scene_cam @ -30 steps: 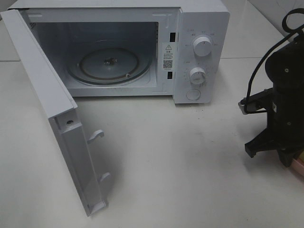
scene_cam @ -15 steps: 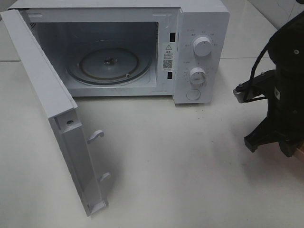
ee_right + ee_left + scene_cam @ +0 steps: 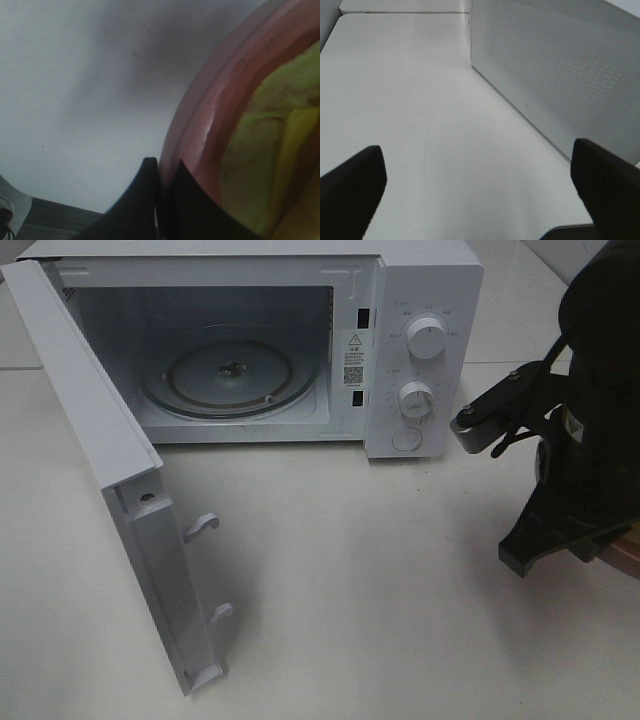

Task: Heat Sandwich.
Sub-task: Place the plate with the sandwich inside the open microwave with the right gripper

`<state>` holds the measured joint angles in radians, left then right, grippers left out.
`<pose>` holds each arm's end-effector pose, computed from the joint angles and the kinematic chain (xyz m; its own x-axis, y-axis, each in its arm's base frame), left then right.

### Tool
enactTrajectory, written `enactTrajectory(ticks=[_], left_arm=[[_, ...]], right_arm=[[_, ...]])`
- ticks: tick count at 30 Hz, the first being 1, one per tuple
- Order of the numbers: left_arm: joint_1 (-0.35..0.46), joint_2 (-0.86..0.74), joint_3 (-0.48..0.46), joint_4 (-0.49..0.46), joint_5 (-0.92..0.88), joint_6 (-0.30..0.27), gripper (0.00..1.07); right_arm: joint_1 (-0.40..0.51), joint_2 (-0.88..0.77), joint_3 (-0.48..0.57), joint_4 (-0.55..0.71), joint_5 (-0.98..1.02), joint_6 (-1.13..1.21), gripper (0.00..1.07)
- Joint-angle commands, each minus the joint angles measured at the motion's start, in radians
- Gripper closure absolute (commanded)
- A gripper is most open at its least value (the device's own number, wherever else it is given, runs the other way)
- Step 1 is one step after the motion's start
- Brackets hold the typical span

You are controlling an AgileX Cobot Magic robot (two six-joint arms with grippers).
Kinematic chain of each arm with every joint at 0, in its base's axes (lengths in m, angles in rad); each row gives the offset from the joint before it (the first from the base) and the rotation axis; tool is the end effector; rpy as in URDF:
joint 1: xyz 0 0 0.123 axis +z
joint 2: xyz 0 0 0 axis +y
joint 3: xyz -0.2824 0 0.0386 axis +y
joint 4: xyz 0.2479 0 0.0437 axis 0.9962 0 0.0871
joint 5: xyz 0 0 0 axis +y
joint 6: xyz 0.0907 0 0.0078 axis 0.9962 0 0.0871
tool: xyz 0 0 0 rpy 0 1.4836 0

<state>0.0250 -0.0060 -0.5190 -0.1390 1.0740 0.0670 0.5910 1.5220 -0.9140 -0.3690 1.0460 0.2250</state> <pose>-0.0087 -0.0113 0.2819 -0.4417 -0.0106 -0.8971 0.0846 0.9950 -0.0534 0.2285 0.1191 0.2148 -0.8469 -0.5298 -0.0452 -0.4922 0.8132 -0.3106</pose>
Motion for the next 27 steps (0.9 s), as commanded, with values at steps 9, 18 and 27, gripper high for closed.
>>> enactTrajectory(ticks=[9,18,27], left_arm=[[0.003,-0.005,0.002,0.001,-0.003,-0.005,0.11],[0.003,-0.005,0.002,0.001,-0.003,-0.005,0.11],[0.003,-0.005,0.002,0.001,-0.003,-0.005,0.11]], right_arm=[[0.157,-0.066,0.003,-0.022,0.053,-0.075,1.07],[0.259,-0.099,0.003,-0.008,0.054,-0.152,1.07],[0.356,-0.108,0.003,-0.006,0.053,-0.212,1.07]])
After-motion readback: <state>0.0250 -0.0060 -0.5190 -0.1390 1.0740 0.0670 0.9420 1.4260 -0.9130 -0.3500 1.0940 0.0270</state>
